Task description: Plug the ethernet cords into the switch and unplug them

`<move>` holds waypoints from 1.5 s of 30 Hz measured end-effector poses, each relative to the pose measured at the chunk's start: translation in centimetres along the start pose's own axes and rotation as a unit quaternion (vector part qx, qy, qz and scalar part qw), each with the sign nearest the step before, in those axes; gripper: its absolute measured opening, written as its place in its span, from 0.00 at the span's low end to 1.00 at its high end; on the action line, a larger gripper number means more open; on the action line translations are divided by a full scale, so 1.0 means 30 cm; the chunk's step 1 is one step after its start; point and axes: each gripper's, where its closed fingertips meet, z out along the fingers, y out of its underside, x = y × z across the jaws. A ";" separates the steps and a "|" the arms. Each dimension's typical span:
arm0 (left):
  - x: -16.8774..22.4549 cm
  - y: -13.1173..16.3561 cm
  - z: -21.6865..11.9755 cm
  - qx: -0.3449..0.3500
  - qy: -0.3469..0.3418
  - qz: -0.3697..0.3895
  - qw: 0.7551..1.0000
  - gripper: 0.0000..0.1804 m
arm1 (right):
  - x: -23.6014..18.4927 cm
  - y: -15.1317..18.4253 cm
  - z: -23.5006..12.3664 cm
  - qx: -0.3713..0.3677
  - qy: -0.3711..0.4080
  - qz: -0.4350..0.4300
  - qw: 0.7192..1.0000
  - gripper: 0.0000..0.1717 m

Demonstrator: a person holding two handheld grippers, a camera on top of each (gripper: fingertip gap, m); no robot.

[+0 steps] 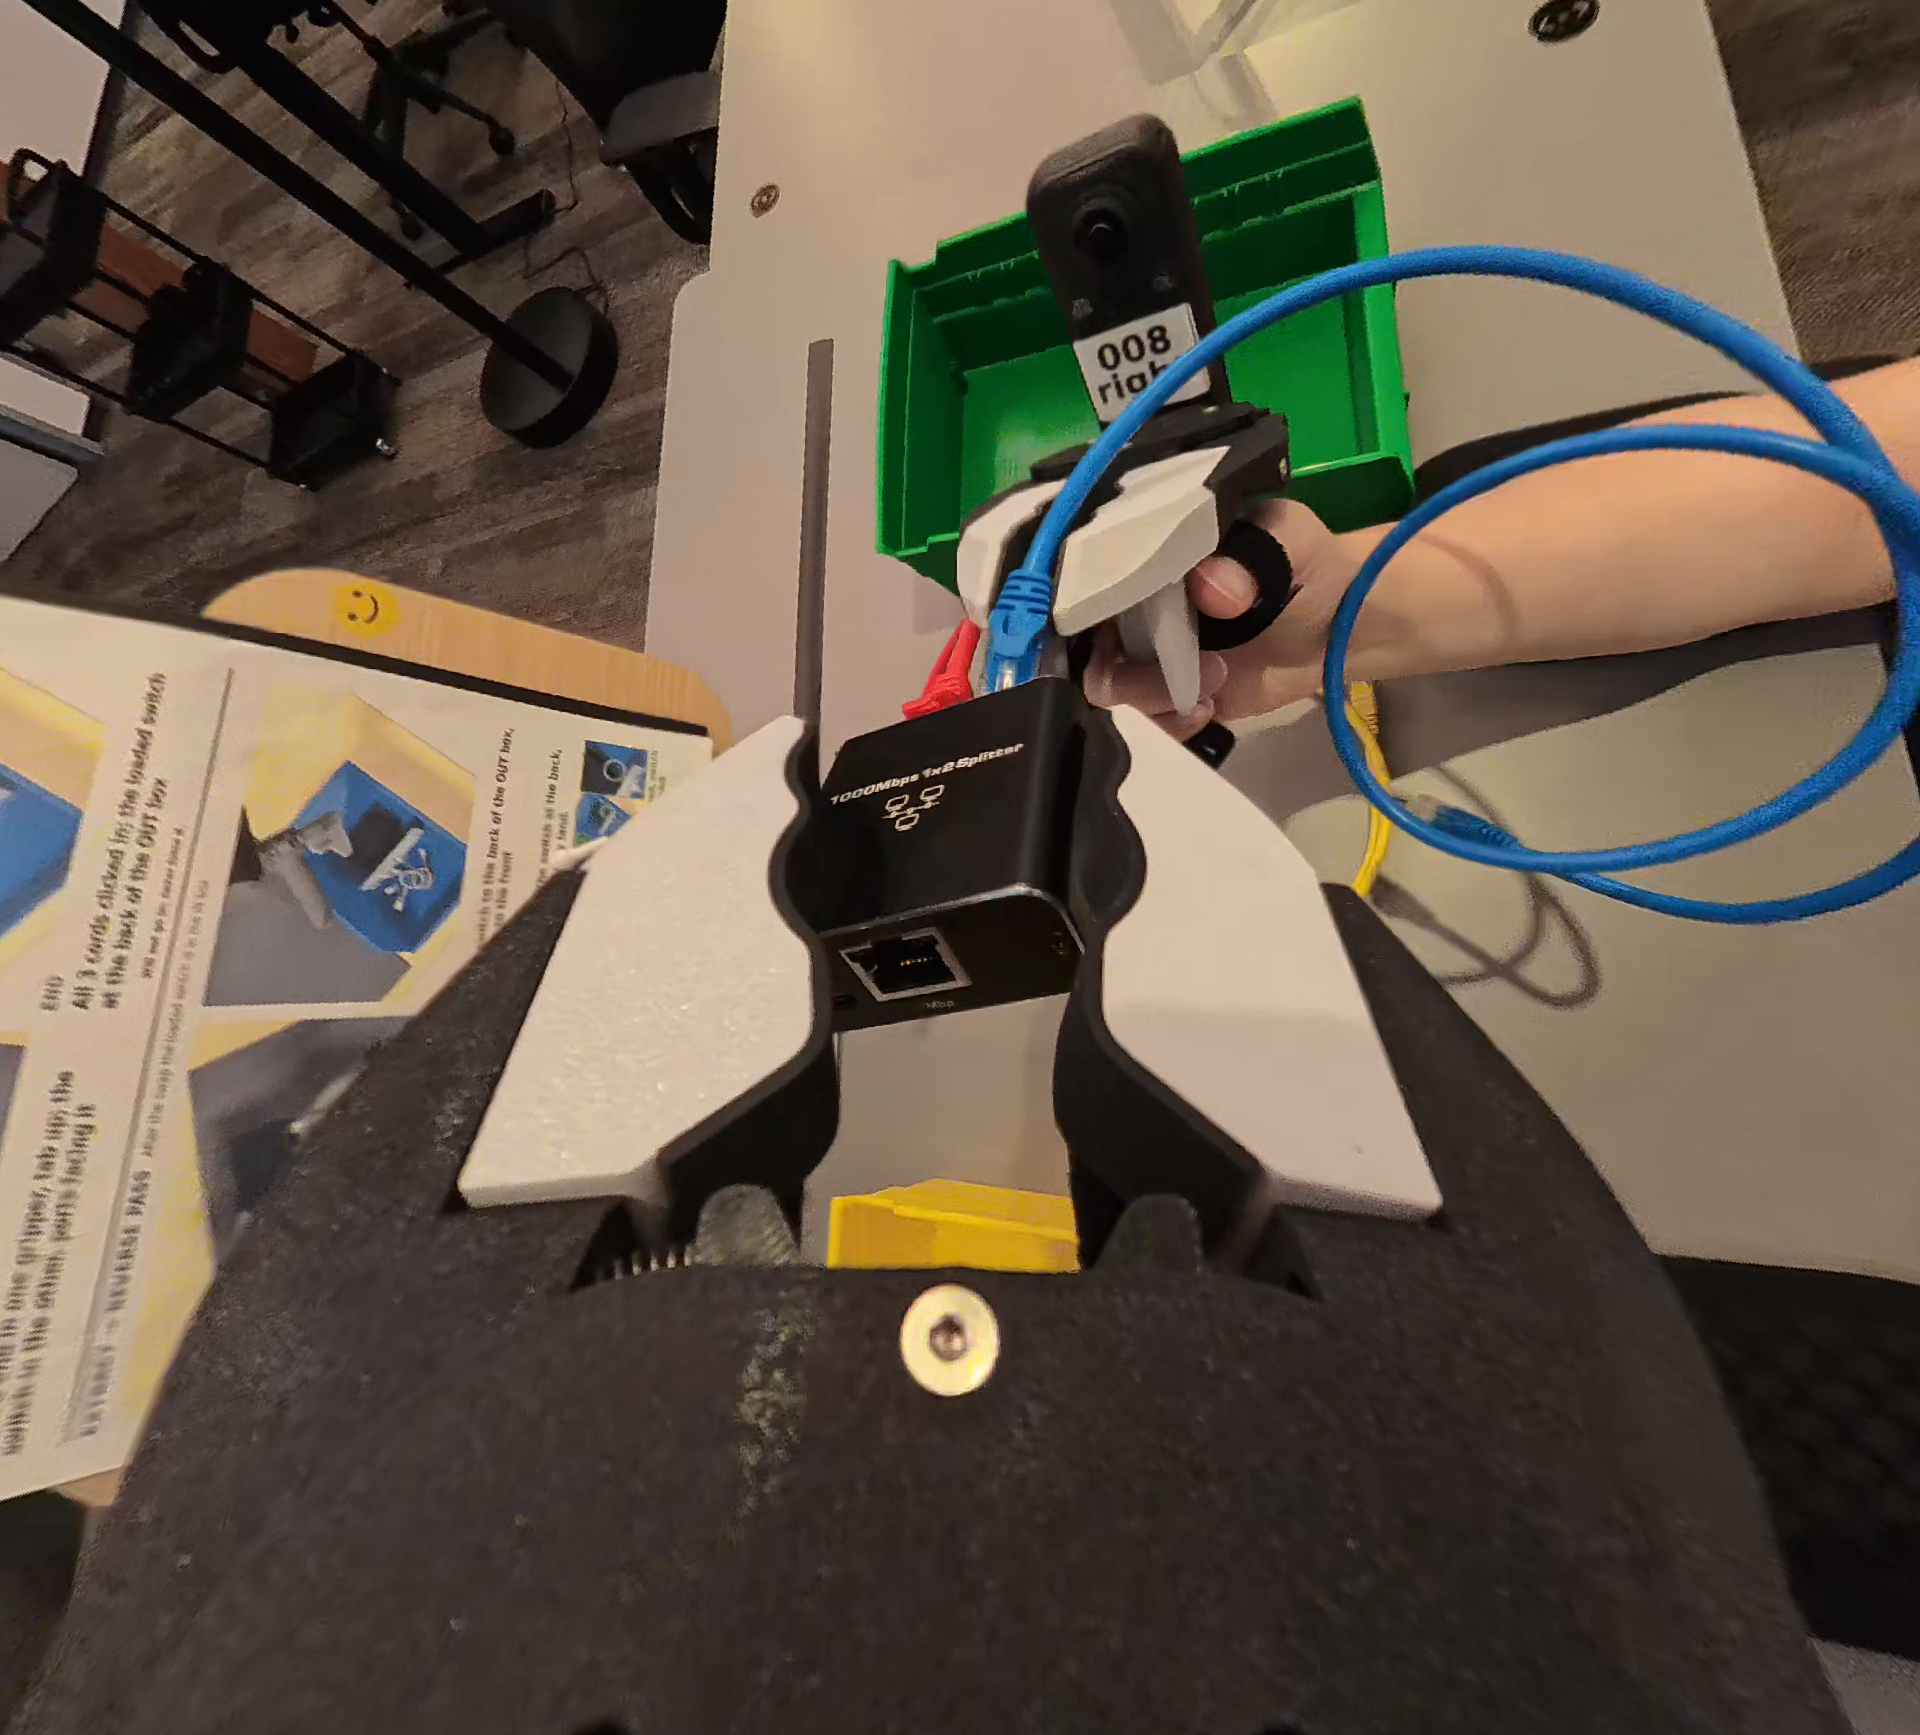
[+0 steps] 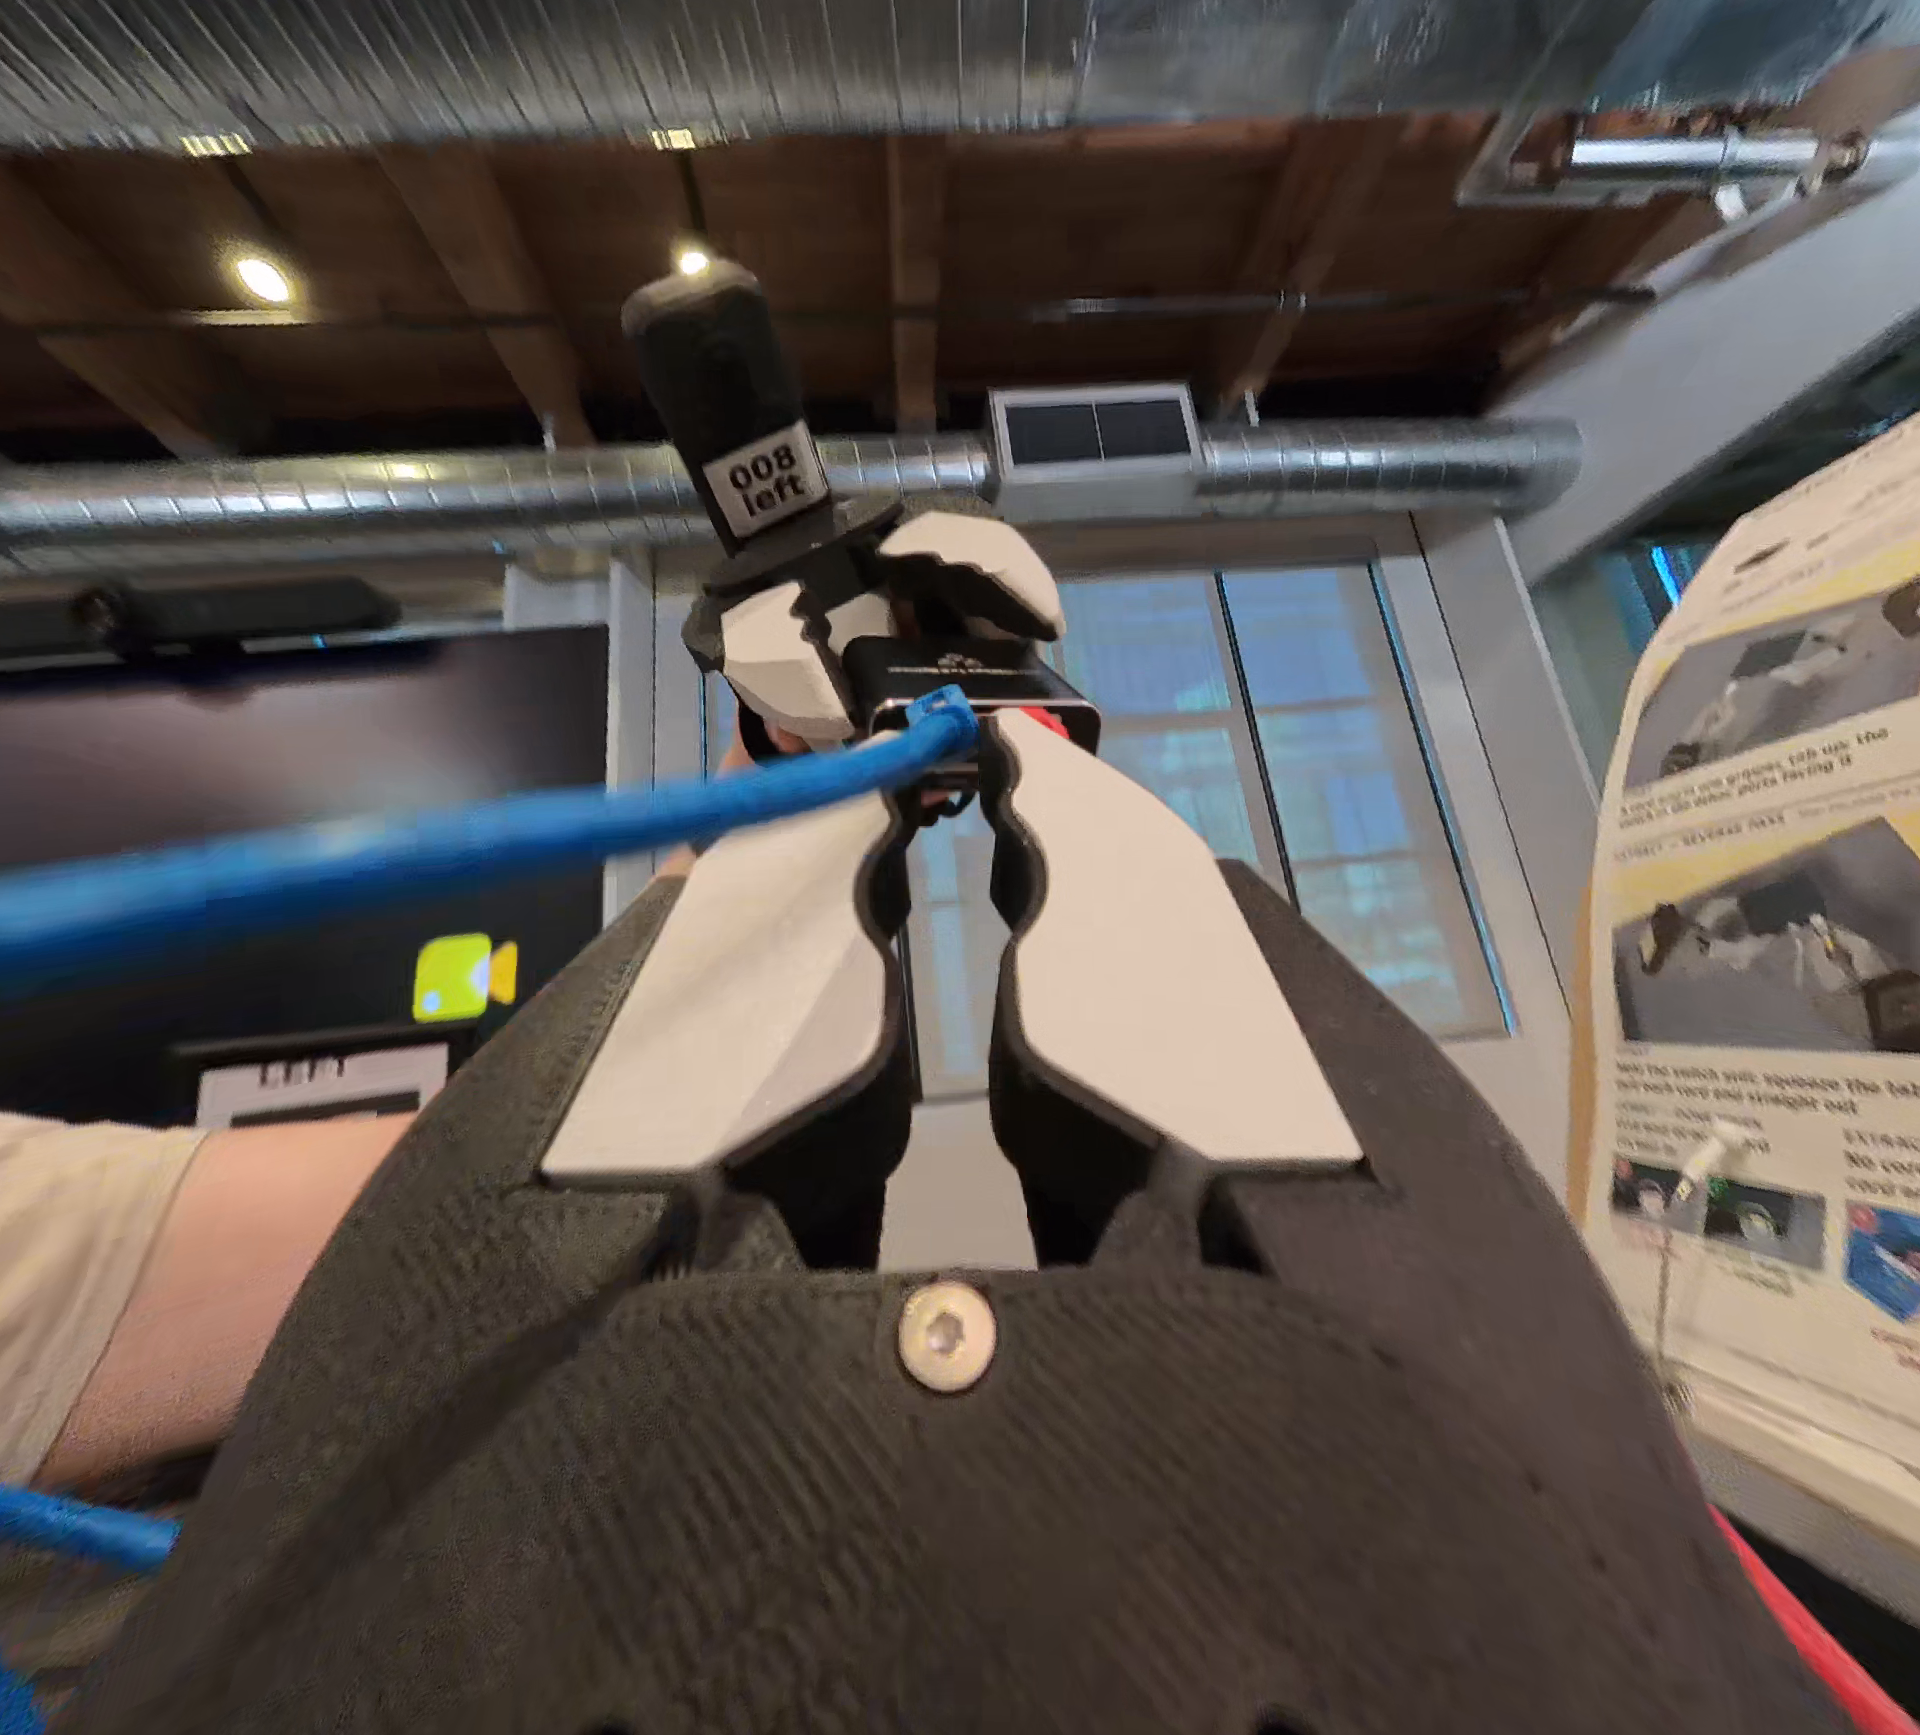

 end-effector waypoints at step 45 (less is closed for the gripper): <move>0.118 0.424 0.002 0.124 -0.111 -0.232 0.959 0.13 | 0.143 0.577 -0.500 -0.704 0.079 -0.098 0.698 0.12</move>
